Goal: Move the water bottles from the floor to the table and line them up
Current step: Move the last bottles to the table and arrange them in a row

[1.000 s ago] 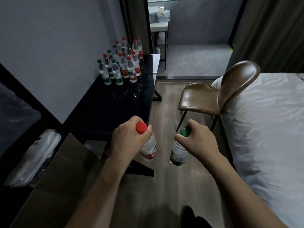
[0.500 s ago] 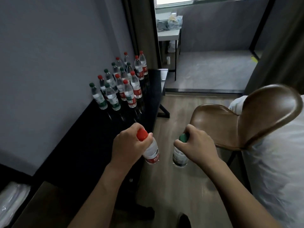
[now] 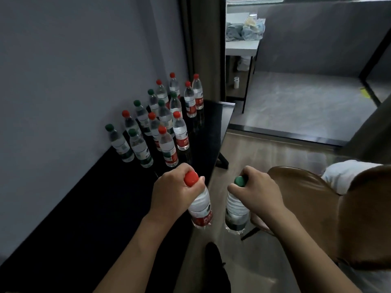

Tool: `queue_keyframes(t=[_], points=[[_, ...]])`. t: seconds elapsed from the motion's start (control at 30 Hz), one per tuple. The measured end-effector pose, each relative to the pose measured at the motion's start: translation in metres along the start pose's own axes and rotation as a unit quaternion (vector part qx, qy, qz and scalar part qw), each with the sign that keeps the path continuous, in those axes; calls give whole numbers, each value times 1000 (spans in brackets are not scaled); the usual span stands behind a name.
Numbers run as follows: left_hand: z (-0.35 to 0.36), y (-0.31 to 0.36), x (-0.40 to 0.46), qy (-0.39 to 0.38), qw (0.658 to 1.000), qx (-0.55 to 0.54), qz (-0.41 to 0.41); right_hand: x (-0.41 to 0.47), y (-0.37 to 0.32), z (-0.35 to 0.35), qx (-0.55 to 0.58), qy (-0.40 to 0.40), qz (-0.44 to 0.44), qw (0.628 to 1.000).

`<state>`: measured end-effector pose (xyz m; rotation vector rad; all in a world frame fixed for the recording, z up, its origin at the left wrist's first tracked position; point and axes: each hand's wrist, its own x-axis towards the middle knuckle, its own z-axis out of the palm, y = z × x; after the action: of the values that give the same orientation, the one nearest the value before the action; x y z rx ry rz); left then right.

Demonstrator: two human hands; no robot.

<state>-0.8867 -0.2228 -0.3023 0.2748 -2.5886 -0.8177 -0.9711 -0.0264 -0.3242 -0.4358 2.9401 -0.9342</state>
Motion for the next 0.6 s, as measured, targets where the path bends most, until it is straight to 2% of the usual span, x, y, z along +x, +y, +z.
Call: queue_keyframes(t=[0.2, 0.37, 0.6], points=[[36, -35, 112, 10, 999, 33, -6, 138, -8, 16, -28, -24, -49, 998], [44, -48, 201, 43, 998, 53, -5, 242, -25, 7, -11, 6, -71, 997], [61, -61, 280, 50, 995, 79, -47, 348, -32, 18, -8, -28, -91, 995]])
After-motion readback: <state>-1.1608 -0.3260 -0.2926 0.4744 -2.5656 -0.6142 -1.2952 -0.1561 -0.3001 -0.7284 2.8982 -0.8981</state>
